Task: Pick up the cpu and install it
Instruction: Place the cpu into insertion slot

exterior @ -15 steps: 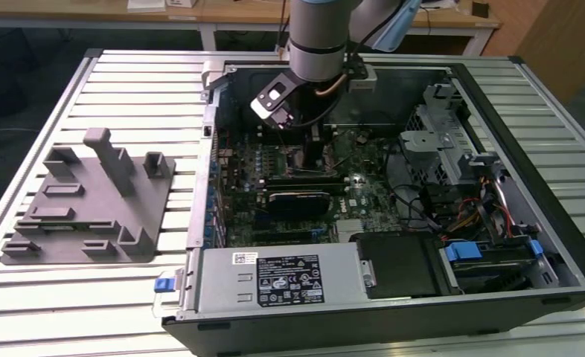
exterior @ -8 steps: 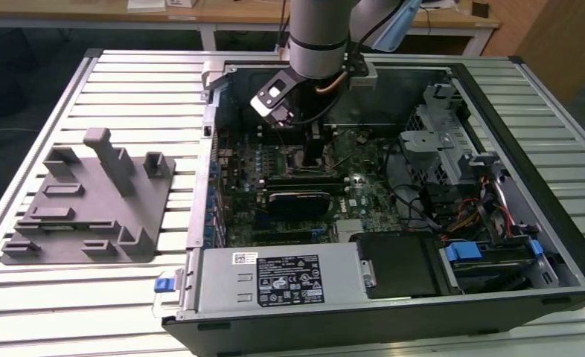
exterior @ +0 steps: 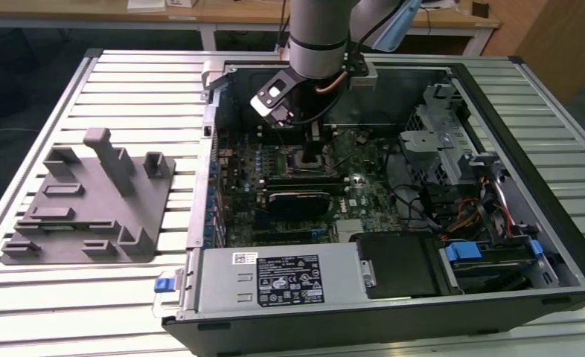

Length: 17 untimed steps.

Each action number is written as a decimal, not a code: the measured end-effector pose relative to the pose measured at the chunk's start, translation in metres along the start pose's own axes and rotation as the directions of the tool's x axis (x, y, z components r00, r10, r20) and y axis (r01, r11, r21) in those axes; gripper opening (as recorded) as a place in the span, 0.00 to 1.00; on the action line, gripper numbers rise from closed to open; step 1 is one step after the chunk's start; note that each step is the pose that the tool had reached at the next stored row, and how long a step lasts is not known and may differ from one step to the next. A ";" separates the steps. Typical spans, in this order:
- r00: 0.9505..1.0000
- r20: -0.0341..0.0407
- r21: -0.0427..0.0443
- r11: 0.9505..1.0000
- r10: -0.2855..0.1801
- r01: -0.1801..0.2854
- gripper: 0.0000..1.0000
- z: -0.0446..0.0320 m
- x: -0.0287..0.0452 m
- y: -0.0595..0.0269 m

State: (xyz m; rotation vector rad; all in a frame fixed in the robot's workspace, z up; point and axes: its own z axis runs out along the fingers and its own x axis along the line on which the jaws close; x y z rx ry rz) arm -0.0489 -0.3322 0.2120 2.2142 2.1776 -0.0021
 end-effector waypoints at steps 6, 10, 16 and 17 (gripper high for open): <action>1.000 0.000 0.000 1.000 0.000 0.000 0.25 -0.0001 0.0000 0.0000; 1.000 0.000 0.000 1.000 0.000 0.000 0.11 -0.0002 0.0000 0.0000; 1.000 0.000 0.000 1.000 0.000 0.000 0.11 -0.0009 -0.0001 0.0000; 1.000 0.000 0.000 1.000 0.000 0.000 0.11 -0.0021 -0.0001 0.0000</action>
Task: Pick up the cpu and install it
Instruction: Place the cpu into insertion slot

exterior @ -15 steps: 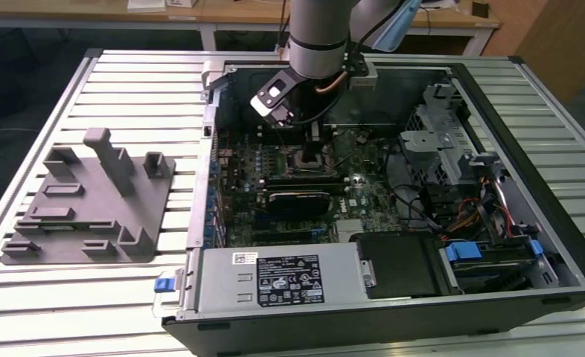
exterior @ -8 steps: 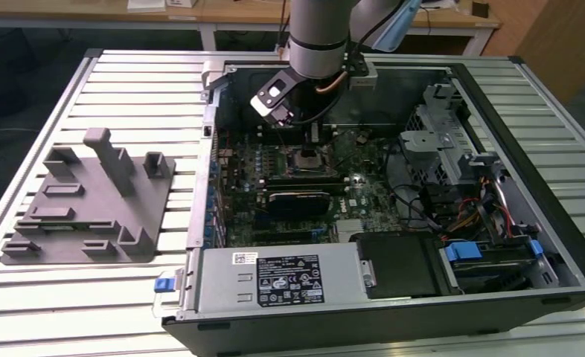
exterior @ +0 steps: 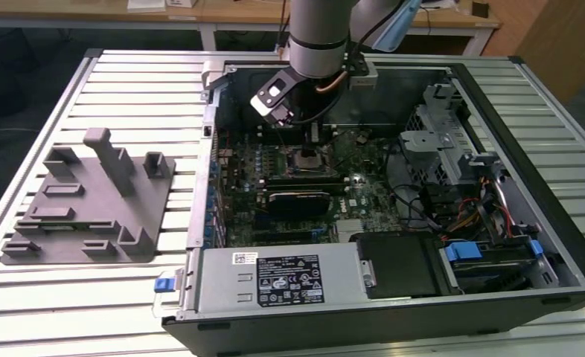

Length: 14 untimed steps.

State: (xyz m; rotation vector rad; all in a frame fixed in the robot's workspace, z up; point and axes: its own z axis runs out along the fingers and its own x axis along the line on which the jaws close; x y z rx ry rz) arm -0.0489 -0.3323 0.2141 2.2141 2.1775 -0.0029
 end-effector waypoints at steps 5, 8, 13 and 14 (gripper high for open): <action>1.000 -0.001 0.000 1.000 0.000 0.000 0.11 -0.0119 -0.0002 0.0003; 1.000 -0.001 -0.001 1.000 0.000 0.000 0.11 -0.0197 -0.0004 0.0005; 1.000 -0.001 -0.002 1.000 0.000 0.000 0.11 -0.0335 -0.0008 0.0009; 1.000 -0.001 -0.002 1.000 0.000 0.000 0.11 -0.0356 -0.0008 0.0010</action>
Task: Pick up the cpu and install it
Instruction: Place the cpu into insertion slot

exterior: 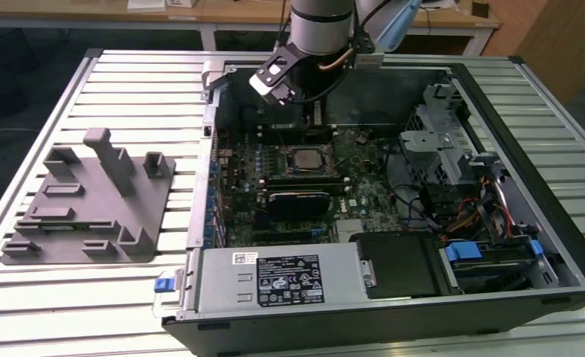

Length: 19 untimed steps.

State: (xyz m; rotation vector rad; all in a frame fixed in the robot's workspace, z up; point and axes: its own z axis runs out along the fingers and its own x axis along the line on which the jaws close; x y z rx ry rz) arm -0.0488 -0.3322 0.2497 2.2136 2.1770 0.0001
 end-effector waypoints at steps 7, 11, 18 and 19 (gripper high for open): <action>1.000 0.000 -0.002 1.000 0.000 0.000 0.11 -0.0112 -0.0003 0.0004; 1.000 0.000 -0.002 1.000 0.000 0.000 0.11 -0.0112 -0.0002 0.0062; 1.000 0.000 -0.002 1.000 0.000 0.000 0.11 -0.0148 -0.0002 0.0112; 1.000 0.000 -0.002 1.000 0.000 0.000 0.11 -0.0148 -0.0002 0.0112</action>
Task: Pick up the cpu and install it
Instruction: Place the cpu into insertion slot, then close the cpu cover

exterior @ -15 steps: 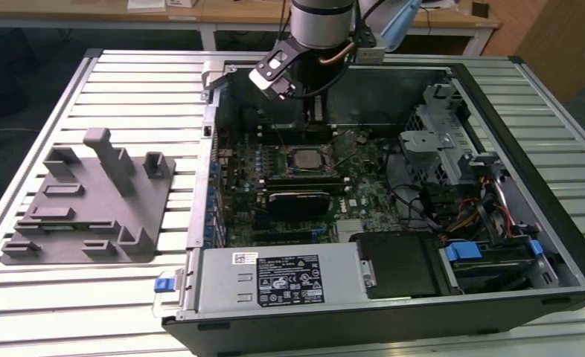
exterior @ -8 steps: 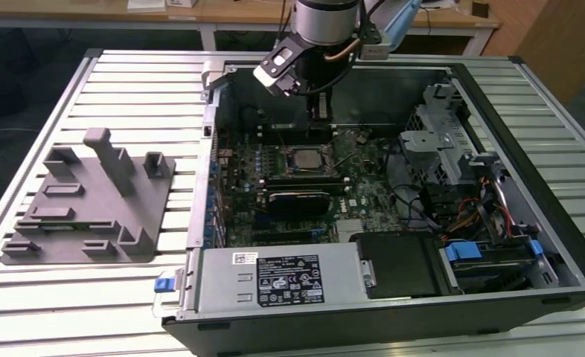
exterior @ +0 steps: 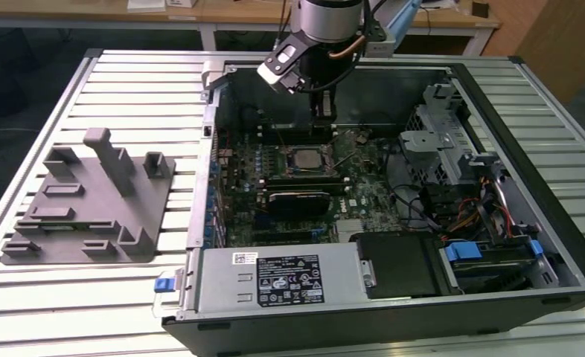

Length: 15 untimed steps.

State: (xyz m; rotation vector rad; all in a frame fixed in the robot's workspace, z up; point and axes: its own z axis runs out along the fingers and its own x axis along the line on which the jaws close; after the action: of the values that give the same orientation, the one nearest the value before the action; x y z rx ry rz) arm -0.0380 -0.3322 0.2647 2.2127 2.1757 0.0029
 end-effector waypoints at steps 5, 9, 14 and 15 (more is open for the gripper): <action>1.000 0.000 0.000 1.000 0.000 0.000 0.11 -0.0001 0.0000 0.0000; 1.000 0.000 0.000 1.000 0.000 0.000 0.11 -0.0001 0.0000 0.0000; 1.000 -0.001 0.000 1.000 0.000 0.000 0.11 -0.0001 -0.0001 0.0012; 1.000 -0.001 0.000 1.000 0.000 0.000 0.11 0.0000 0.0000 0.0030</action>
State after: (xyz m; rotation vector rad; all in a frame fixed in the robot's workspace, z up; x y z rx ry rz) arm -0.0350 -0.3322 0.2648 2.2129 2.1765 0.0037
